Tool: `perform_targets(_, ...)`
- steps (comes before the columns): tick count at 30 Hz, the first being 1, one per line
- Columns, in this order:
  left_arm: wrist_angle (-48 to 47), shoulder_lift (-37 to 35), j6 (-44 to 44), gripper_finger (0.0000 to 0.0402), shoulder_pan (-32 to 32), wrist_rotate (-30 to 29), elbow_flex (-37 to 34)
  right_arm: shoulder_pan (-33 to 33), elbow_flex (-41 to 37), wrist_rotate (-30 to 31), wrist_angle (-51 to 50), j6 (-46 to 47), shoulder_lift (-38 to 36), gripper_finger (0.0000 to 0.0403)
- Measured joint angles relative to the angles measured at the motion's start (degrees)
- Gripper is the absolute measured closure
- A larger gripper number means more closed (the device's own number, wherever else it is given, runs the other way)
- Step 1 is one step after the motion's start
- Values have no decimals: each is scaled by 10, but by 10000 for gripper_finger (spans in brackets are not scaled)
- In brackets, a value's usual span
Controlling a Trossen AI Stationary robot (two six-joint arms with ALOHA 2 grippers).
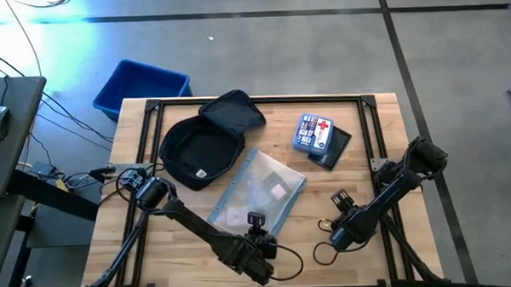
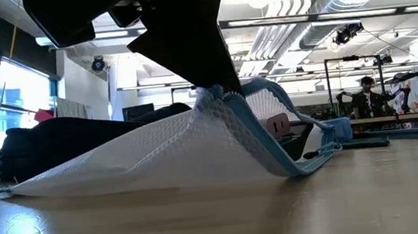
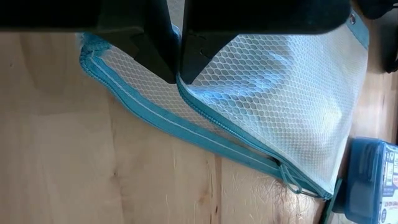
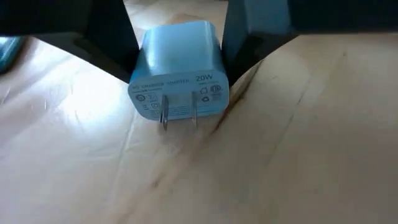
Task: Unpack backpack
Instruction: Put the white adaptor into the transparent zip bag
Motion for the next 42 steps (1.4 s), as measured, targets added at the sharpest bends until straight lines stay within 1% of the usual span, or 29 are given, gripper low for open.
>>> perform_targets(4,0,0,1,402,0,0,0,-6,32,0,24,139,1,238)
perform_targets(6,0,0,5,402,-2,-2,0,-5,50,11,64,171,1,238)
perform_targets(8,1,0,10,402,-6,-9,0,1,66,48,144,171,1,238)
perform_targets(11,9,0,20,402,-14,-21,0,6,75,146,286,135,1,238)
perform_targets(13,26,0,33,402,-19,-24,0,-2,74,206,354,94,3,238)
perform_targets(15,42,0,48,402,-23,-37,0,-17,74,243,419,55,10,238)
perform_targets(18,52,0,59,402,-29,-67,8,-45,74,248,483,6,24,238)
perform_targets(24,57,-1,91,402,-41,-84,30,-100,74,262,534,-40,45,238)
perform_targets(31,59,-1,114,402,-54,-87,34,-157,74,265,654,-73,77,237)
perform_targets(33,59,-1,109,402,-54,-87,34,-171,74,265,684,-63,88,211)
perform_targets(38,58,-1,105,402,-53,-76,34,-192,74,257,681,-42,97,98)
perform_targets(40,56,-1,101,402,-53,-68,34,-194,73,256,675,-36,91,68)
perform_targets(42,51,-1,101,402,-55,-65,34,-193,73,246,674,-36,79,50)
